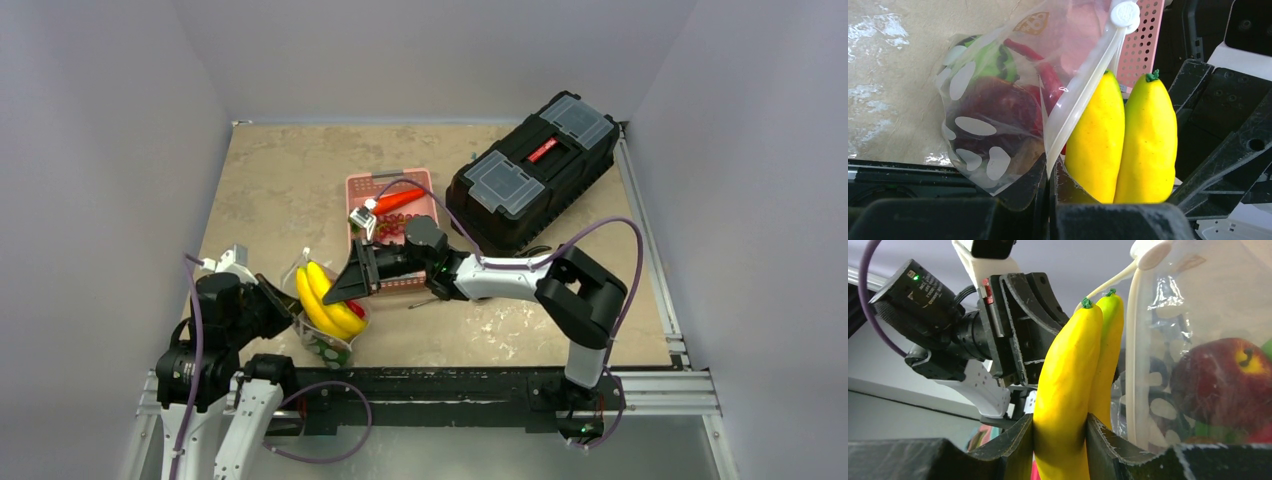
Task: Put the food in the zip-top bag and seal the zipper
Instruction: Adjust the fake fruit in the zipper food storage bag.
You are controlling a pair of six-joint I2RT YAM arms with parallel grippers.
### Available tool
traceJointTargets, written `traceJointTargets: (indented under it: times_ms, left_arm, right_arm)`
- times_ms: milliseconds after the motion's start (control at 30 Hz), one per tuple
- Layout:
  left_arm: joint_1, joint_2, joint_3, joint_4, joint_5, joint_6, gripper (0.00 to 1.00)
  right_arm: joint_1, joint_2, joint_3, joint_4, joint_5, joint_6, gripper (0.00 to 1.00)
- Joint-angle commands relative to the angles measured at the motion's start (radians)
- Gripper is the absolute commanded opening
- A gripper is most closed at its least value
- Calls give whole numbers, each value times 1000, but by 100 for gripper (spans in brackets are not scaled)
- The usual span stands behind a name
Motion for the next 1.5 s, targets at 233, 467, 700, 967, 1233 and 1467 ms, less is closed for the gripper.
traceJointTargets:
  times_ms: [233, 467, 700, 967, 1233, 1467]
  left_arm:
    - [-1, -7, 18, 58, 28, 0, 0]
    - [-1, -2, 25, 59, 36, 5, 0]
    - [-1, 0, 21, 66, 46, -1, 0]
    - [-1, 9, 21, 69, 48, 0, 0]
    - [-1, 7, 19, 64, 40, 1, 0]
    - [-1, 8, 21, 66, 38, 3, 0]
  right_arm:
    - [-2, -19, 235, -593, 78, -348, 0]
    - [-2, 25, 317, -758, 121, -418, 0]
    - [6, 30, 420, -966, 250, -563, 0]
    - [23, -52, 344, -809, 198, -608, 10]
    - [23, -75, 312, -846, 90, -760, 6]
    - [23, -52, 359, -972, 105, -837, 2]
